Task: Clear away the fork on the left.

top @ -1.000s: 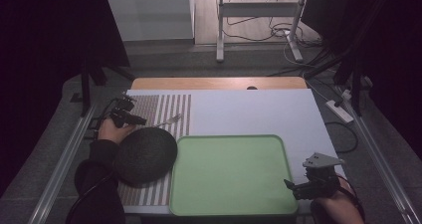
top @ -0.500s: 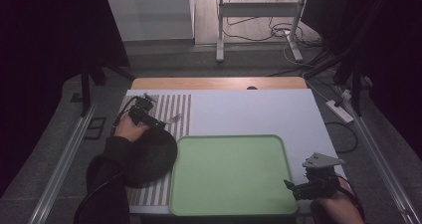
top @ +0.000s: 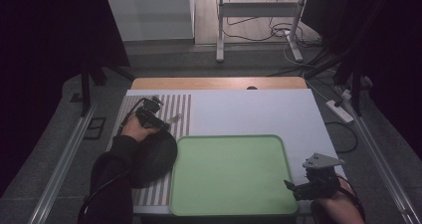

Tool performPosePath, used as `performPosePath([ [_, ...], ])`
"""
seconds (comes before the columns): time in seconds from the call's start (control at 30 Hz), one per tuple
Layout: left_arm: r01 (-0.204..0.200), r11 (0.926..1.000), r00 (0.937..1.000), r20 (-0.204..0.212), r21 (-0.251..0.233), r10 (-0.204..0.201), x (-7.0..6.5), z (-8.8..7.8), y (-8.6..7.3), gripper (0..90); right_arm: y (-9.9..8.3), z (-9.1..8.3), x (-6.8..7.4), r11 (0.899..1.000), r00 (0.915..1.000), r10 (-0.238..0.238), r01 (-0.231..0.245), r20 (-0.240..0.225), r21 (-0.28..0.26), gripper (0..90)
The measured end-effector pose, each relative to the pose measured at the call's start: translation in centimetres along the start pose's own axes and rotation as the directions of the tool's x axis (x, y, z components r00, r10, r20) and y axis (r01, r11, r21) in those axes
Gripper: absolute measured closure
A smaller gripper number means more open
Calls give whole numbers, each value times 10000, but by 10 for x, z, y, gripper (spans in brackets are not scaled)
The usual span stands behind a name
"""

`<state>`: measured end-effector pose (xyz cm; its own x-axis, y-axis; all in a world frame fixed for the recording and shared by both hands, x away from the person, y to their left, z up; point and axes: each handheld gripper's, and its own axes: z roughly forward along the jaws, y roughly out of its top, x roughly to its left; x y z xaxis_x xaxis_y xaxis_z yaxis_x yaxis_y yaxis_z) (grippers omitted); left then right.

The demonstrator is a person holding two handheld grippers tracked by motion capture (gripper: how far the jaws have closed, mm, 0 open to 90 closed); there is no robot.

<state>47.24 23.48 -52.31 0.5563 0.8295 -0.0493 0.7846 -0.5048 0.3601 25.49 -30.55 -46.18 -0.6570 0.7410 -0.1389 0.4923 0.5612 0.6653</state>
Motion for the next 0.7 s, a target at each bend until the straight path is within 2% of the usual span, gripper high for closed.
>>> performPosePath([
  [0.1,-226,9990,9997,89,-388,229,6,-8,-9,408,0,0,0,10000,10000,-12,12,4,5,0],
  [0.17,-222,9976,9995,198,-658,235,12,-10,-15,533,0,0,1,10000,10000,-34,34,37,44,0],
  [0.27,-179,9967,9994,297,-792,203,18,-11,-20,790,0,0,1,10000,10000,-28,28,-7,11,0],
  [0.37,-230,9953,9955,892,-940,314,27,-12,-25,834,0,0,1,10000,10000,-48,48,-1,44,0],
  [0.4,-230,9953,9955,892,-940,314,27,-12,-25,848,0,0,1,10000,10000,-48,48,-1,44,0],
  [0.43,-64,9957,9932,1150,-926,171,30,-12,-25,849,0,0,1,10000,10000,-52,53,-8,45,0],
  [0.53,-93,9965,9943,1048,-830,180,33,-14,-26,852,0,0,1,10000,10000,-65,66,-16,21,0],
  [0.67,108,9962,9964,847,-866,-34,42,-23,-31,852,0,0,1,10000,10000,-64,64,-24,17,0],
  [0.7,326,9950,9964,809,-941,-250,48,-29,-36,851,0,0,1,10000,10000,-66,66,-22,16,0],
])
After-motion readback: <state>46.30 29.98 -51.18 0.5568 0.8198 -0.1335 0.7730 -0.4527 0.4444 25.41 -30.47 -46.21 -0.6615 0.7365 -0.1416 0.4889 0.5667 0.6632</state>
